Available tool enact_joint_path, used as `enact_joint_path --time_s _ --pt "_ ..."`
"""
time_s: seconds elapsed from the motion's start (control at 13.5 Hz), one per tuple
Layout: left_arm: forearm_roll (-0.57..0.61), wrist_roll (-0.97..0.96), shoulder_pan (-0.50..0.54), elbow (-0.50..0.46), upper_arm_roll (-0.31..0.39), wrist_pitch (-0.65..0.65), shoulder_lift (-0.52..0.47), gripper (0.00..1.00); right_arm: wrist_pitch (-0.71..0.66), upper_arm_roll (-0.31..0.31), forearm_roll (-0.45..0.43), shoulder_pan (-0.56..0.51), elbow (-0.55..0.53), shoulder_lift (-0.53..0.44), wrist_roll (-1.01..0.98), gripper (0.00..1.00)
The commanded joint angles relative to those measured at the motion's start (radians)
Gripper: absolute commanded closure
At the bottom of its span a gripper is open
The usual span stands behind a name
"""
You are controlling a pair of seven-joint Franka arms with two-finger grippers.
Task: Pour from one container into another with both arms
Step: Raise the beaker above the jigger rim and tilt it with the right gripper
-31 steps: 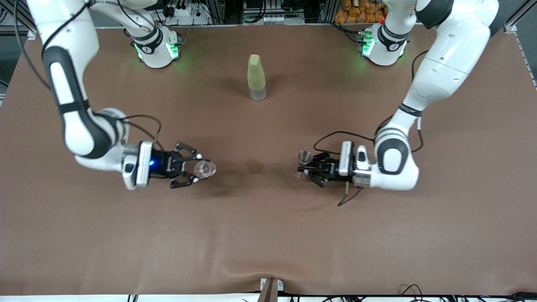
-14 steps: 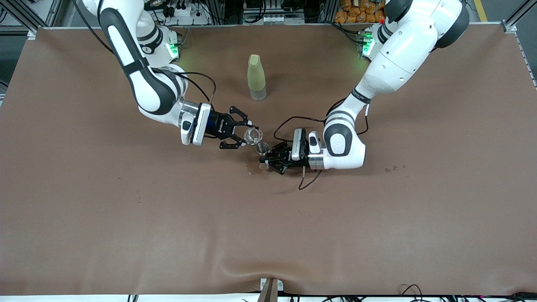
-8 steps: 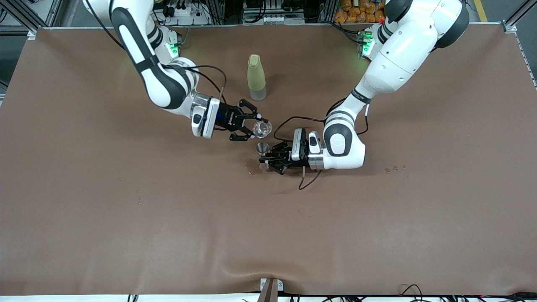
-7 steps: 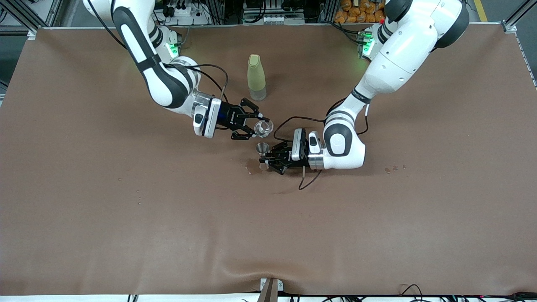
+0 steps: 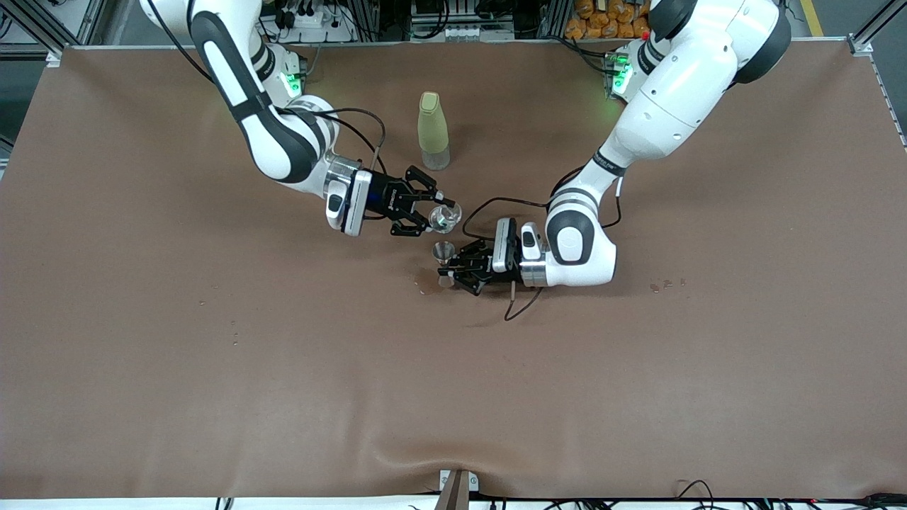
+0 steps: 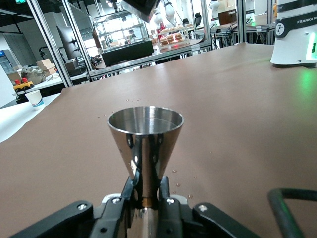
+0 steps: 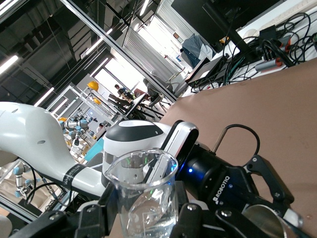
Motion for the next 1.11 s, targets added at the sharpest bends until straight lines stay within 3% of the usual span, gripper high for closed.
enact_joint_path --time_s 0.0,1.03 --pt "-0.032 0.017 -0.006 0.015 0.002 0.005 0.008 1.0 0.024 -0.008 0.014 0.022 0.016 0.004 0.034 0.93" --pt "-0.027 0.018 0.0 0.015 0.002 0.005 0.009 1.0 0.021 -0.008 0.023 0.019 0.031 0.024 0.241 0.93"
